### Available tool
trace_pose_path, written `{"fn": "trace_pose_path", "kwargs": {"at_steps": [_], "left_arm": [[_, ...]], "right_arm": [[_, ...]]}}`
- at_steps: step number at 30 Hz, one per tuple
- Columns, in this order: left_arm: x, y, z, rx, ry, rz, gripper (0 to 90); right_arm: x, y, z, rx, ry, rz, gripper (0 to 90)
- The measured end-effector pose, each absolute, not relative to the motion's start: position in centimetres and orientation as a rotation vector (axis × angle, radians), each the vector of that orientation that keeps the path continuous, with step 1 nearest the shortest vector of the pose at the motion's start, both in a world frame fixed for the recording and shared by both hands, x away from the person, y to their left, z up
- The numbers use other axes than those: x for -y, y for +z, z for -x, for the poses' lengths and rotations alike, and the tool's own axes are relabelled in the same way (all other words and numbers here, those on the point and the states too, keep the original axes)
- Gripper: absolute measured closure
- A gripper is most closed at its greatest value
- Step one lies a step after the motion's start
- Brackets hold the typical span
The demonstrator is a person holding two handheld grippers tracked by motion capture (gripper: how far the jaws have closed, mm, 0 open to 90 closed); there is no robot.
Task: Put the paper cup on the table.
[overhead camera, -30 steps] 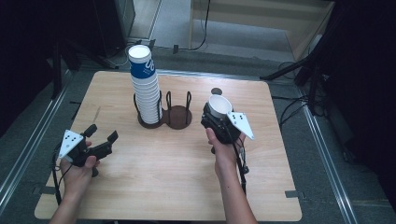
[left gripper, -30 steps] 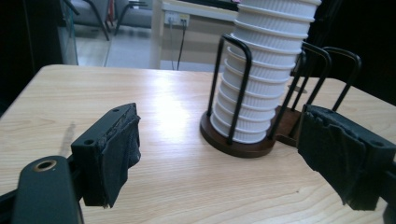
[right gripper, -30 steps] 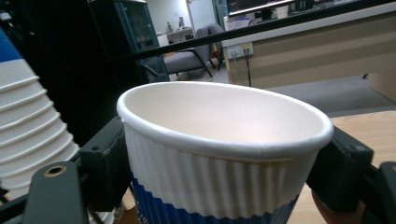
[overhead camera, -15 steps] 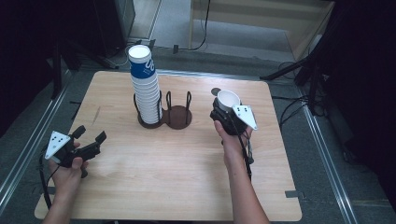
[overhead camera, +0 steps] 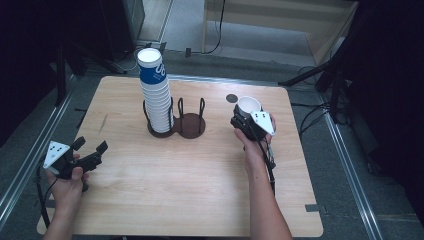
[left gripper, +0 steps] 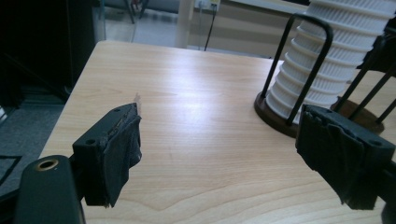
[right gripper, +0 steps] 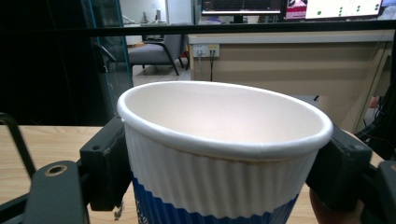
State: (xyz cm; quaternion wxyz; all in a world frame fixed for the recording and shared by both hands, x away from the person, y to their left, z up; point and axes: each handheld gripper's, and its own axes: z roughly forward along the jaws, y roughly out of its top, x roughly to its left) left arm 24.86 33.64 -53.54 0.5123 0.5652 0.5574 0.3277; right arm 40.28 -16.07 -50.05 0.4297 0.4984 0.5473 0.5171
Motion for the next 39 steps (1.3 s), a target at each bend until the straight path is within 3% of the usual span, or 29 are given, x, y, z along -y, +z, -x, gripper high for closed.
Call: {"fn": "trace_pose_path", "kwargs": {"at_steps": [17, 39], "left_arm": [[-33.8, -54.8, -25.2, -1.375, 0.803, -1.368, 15.1], [-33.6, -55.0, -25.1, -1.376, 0.787, -1.374, 15.2]], "right_arm": [[14.6, -52.1, -43.1, -1.441, 1.227, -1.225, 18.9], [14.3, -54.1, -43.7, -1.484, 1.152, -1.277, 16.8]]}}
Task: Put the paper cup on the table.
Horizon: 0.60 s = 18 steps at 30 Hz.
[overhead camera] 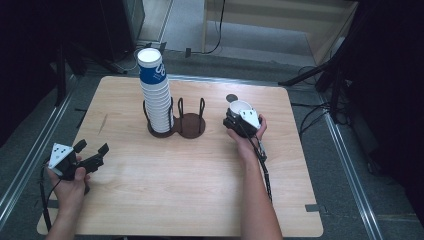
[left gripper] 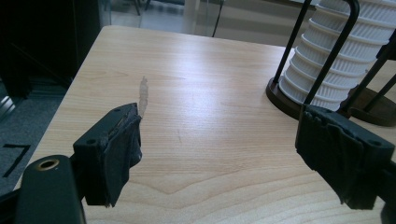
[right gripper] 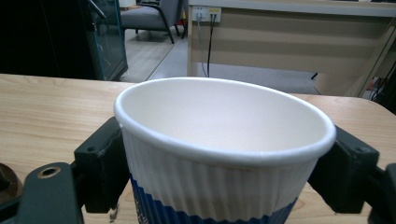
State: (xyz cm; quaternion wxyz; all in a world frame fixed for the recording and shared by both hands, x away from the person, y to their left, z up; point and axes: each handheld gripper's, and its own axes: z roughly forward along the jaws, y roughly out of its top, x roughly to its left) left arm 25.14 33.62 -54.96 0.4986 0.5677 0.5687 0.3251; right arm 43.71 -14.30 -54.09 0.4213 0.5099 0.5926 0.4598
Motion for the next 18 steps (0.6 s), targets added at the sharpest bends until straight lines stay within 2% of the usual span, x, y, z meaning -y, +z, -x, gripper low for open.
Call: {"fn": "trace_pose_path", "kwargs": {"at_steps": [9, 13, 18], "left_arm": [[-33.63, -55.02, -25.25, -1.377, 0.774, -1.378, 15.6], [-33.63, -55.02, -25.25, -1.376, 0.773, -1.379, 15.6], [-33.66, -55.02, -25.26, -1.381, 0.764, -1.377, 15.6]], "right_arm": [[14.15, -54.17, -43.43, -1.529, 1.137, -1.297, 11.1], [14.1, -53.85, -43.29, -1.562, 1.149, -1.281, 0.0], [14.5, -53.27, -42.91, -1.59, 1.174, -1.332, 0.0]]}}
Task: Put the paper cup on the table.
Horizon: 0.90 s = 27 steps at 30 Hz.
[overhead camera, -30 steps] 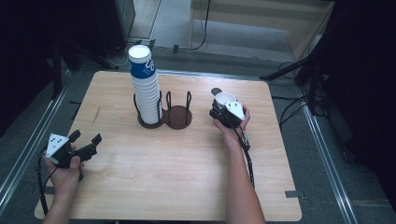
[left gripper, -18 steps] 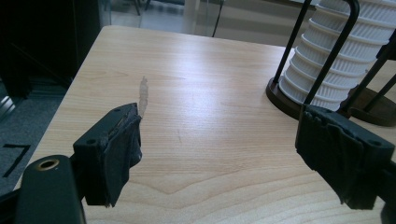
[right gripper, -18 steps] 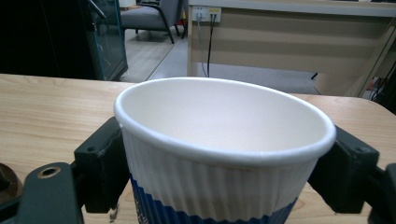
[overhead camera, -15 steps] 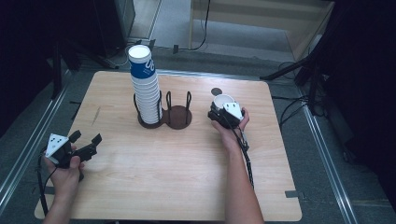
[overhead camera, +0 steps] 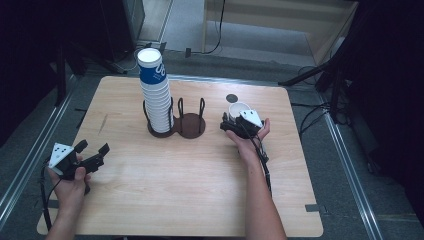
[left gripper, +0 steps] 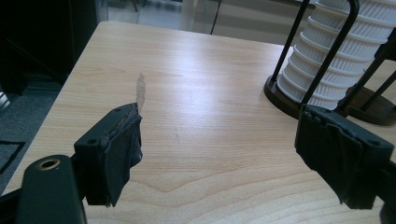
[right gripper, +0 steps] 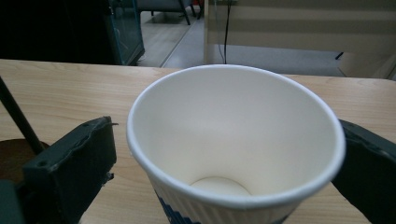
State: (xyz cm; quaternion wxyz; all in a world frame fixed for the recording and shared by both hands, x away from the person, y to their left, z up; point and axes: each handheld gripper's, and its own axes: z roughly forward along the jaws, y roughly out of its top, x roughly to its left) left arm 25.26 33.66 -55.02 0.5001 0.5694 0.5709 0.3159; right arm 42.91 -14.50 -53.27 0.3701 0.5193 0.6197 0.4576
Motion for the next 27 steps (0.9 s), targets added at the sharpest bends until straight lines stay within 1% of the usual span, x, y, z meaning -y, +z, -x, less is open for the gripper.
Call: {"fn": "trace_pose_path", "kwargs": {"at_steps": [5, 13, 20, 27], "left_arm": [[-33.7, -55.0, -25.3, -1.38, 0.761, -1.378, 15.6], [-33.7, -55.1, -25.3, -1.387, 0.751, -1.378, 15.6], [-33.7, -55.1, -25.3, -1.389, 0.751, -1.379, 15.6], [-34.0, -55.1, -25.3, -1.398, 0.739, -1.367, 15.6]], "right_arm": [[15.1, -52.7, -41.9, -1.613, 1.183, -1.308, 0.0], [16.5, -51.6, -39.2, -1.614, 1.24, -1.271, 0.0], [18.5, -50.5, -36.6, -1.562, 1.295, -1.29, 0.0], [21.0, -50.4, -34.5, -1.532, 1.279, -1.296, 0.0]]}}
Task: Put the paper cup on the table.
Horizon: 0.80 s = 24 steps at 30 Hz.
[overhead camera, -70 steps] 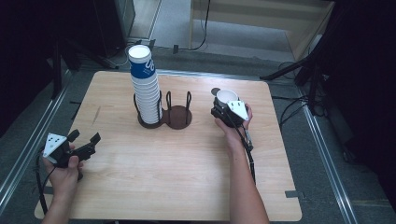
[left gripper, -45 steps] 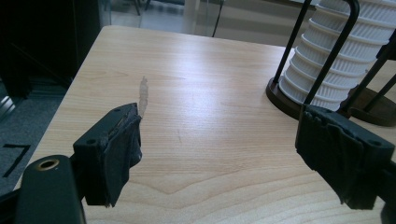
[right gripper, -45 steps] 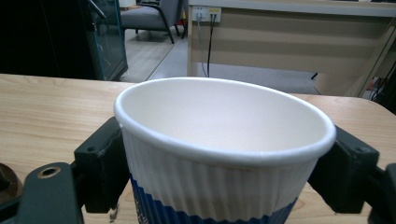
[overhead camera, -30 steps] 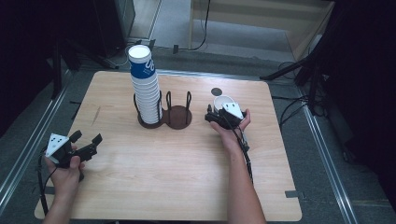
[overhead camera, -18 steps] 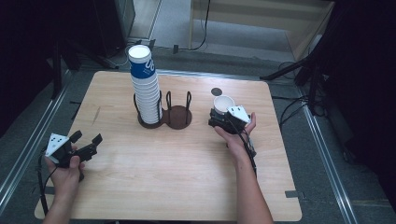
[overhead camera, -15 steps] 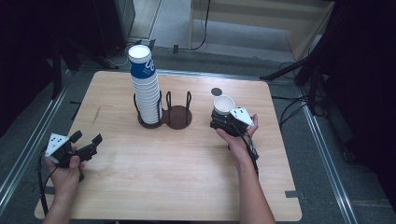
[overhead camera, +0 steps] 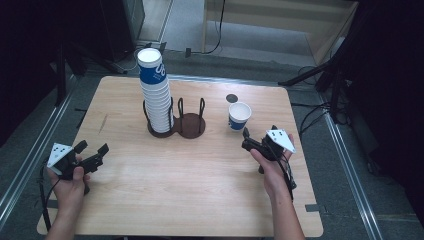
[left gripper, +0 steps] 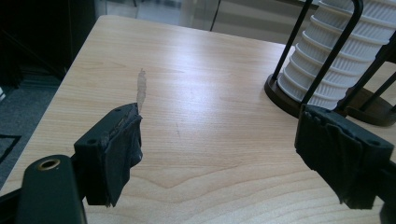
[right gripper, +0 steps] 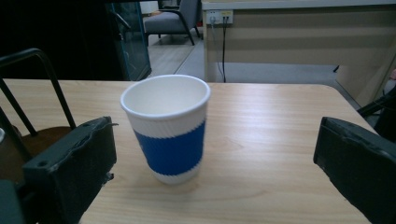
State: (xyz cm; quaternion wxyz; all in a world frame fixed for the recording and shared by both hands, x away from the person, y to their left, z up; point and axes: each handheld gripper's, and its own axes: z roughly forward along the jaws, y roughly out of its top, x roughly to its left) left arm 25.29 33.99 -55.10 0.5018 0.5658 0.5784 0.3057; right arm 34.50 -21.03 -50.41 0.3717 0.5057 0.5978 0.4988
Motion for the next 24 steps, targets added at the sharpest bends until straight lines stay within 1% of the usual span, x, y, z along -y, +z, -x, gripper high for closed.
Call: {"fn": "trace_pose_path", "kwargs": {"at_steps": [9, 24], "left_arm": [[-33.9, -55.1, -25.3, -1.396, 0.736, -1.374, 15.6], [-34.2, -55.1, -25.2, -1.407, 0.723, -1.368, 15.6]], "right_arm": [[24.9, -51.5, -32.0, -1.483, 1.284, -1.342, 0.0], [29.1, -52.3, -29.1, -1.451, 1.239, -1.379, 0.0]]}}
